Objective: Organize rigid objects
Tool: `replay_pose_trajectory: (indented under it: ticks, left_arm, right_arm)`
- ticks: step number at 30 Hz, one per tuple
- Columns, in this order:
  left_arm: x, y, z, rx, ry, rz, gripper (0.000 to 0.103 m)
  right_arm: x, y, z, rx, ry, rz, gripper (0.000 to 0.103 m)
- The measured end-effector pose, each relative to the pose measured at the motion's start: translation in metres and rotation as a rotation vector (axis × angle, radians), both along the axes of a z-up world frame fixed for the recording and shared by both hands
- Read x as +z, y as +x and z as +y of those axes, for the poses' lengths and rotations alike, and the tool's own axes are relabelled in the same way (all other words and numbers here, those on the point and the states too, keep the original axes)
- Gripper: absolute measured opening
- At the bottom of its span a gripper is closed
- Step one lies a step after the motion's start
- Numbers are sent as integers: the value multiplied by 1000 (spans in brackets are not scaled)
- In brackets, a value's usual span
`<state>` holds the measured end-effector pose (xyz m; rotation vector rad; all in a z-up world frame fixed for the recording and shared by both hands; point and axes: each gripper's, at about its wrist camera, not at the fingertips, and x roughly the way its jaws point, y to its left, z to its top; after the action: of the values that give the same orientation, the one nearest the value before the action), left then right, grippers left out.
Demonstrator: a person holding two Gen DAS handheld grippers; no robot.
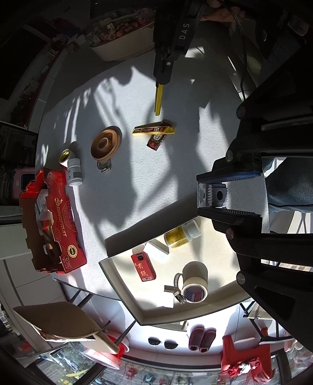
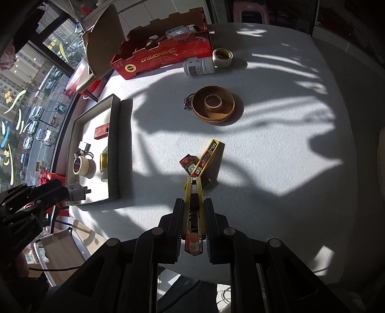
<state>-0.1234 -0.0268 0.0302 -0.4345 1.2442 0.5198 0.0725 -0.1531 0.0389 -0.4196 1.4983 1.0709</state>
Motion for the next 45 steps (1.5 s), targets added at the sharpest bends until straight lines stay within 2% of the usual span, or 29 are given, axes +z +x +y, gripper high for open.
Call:
replay_pose_trajectory:
  ticks: [9,17,29,37,45]
  left_arm:
    - [-9,-50,59,117,-7,-54,22]
    - [-19,-75,102,156,-9,-66,22]
    - [-35,-118,155,311,-30,-87,22]
    - [-49,-124,187,377,-63,-80,22]
    - [-57,-108,212,360,-76,-76,22]
  right_arm:
    - [7,-40,46,44,-5,-22,17]
    - [6,-62,87,63,-35,-24,17]
    - [36,-110,184,229,38,-45,17]
    - [36,-135,230,285,30,-14,17]
    - [27,-149,262,316,-1,-22,17]
